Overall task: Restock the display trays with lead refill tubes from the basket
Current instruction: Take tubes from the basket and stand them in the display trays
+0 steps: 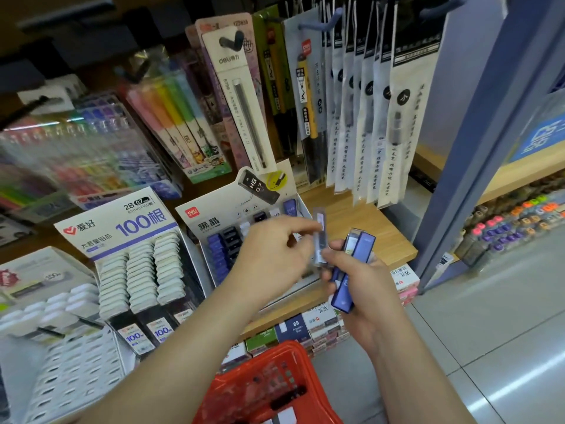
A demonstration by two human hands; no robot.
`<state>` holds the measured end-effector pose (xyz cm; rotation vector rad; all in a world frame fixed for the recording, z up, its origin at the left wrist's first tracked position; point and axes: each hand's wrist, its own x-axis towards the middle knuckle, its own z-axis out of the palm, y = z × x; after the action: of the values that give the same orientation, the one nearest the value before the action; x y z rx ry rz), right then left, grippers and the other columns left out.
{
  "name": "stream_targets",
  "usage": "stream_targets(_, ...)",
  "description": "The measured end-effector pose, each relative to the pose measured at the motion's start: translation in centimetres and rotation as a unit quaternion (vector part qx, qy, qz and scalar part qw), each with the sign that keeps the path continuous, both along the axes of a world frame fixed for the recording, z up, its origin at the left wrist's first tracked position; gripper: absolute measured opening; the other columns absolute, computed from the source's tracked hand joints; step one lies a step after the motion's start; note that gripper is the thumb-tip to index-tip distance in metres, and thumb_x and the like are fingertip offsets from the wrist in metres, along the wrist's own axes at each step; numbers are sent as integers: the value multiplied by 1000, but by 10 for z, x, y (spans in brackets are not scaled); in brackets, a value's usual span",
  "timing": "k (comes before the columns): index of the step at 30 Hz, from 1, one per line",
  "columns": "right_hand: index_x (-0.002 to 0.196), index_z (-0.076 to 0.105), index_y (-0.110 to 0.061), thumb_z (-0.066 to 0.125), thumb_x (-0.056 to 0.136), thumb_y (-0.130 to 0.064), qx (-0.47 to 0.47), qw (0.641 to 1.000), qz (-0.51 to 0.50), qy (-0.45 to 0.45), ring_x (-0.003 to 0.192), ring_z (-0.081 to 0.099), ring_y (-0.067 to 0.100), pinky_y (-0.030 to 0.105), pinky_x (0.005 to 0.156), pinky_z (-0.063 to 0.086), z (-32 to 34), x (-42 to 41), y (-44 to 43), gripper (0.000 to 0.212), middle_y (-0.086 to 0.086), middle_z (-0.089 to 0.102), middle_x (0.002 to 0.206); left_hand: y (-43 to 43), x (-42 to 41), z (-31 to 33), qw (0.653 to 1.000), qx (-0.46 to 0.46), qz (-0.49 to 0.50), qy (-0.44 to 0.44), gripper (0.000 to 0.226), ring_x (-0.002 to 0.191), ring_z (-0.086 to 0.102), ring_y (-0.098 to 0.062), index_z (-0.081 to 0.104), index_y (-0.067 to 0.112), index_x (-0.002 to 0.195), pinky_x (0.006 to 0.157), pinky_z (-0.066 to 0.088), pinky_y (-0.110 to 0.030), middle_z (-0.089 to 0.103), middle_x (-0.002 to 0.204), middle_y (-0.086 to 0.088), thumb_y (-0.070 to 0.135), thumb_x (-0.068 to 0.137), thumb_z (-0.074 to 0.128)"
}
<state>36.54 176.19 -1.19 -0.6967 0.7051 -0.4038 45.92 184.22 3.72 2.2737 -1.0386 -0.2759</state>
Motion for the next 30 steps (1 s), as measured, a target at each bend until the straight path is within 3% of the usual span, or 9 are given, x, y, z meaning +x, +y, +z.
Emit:
stream_targets(3, 90, 61, -10, 62, 87, 3, -12, 999, 36, -9, 48, 48, 10, 19, 39, 37, 3, 0, 3, 13, 5, 59, 66, 10, -15, 3, 1000, -19, 14, 11, 30, 86, 52, 3, 69, 31, 112, 78, 41, -10, 53, 105, 22, 32, 82, 72)
stream_targets(6, 95, 64, -10, 65, 90, -10, 12, 997, 72, -30, 49, 48, 12, 19, 38, 36, 3, -5, 6, 5, 5, 61, 68, 17, -20, 6, 993, -68, 58, 74, 34, 76, 56, -3, 71, 33, 104, 74, 51, -19, 61, 97, 17, 21, 74, 81)
stream_targets(11, 105, 62, -8, 71, 83, -34, 6, 999, 52, -6, 49, 47, 12, 20, 39, 39, 5, -7, 1, 36, 7, 64, 73, 34, -26, 6, 986, -93, 112, 83, 39, 73, 59, -5, 67, 45, 83, 67, 50, -16, 69, 83, 13, 8, 78, 75)
stream_targets(13, 95, 60, -9, 73, 81, -32, 7, 999, 42, -3, 50, 46, 12, 19, 39, 39, 5, -8, -3, 30, 6, 60, 69, 40, -27, 8, 980, -117, 117, 111, 39, 73, 59, -2, 70, 38, 84, 69, 48, -11, 71, 84, 16, 0, 76, 75)
stream_targets(17, 91, 59, -7, 64, 88, -5, 15, 998, 45, -29, 51, 47, 12, 17, 38, 37, 7, -9, -5, 5, 10, 62, 70, 49, -27, 11, 969, -157, 129, 142, 40, 88, 66, -2, 72, 35, 84, 78, 52, -16, 71, 88, 18, -5, 75, 75)
stream_targets(20, 95, 58, -6, 61, 87, 4, 6, 996, 68, -51, 50, 46, 11, 18, 38, 37, 7, -10, -2, 13, 12, 65, 75, 55, -24, 17, 941, -224, 147, 208, 42, 77, 68, -7, 73, 31, 83, 71, 54, -18, 72, 86, 7, -10, 74, 72)
stream_targets(23, 94, 58, -6, 63, 83, 4, -22, 992, 107, -54, 49, 47, 11, 18, 40, 37, 9, -9, 2, 16, 17, 67, 84, 63, -24, 27, 933, -242, 145, 222, 36, 74, 65, -11, 73, 21, 88, 69, 54, -17, 72, 80, -5, -13, 75, 69)
stream_targets(27, 92, 59, -7, 69, 74, -12, -42, 983, 168, -66, 47, 45, 10, 18, 40, 36, 11, -7, 10, 20, 13, 67, 74, 80, -22, 33, 943, -230, 156, 183, 29, 68, 59, -7, 73, 22, 81, 63, 50, -13, 67, 70, 9, -6, 74, 73)
stream_targets(30, 94, 58, -8, 71, 73, -25, -43, 974, 211, -64, 45, 43, 11, 19, 38, 35, 13, -5, 19, 29, 6, 58, 63, 101, -21, 31, 947, -216, 181, 156, 15, 65, 54, -12, 73, 23, 77, 58, 46, -17, 65, 69, 5, 8, 76, 76)
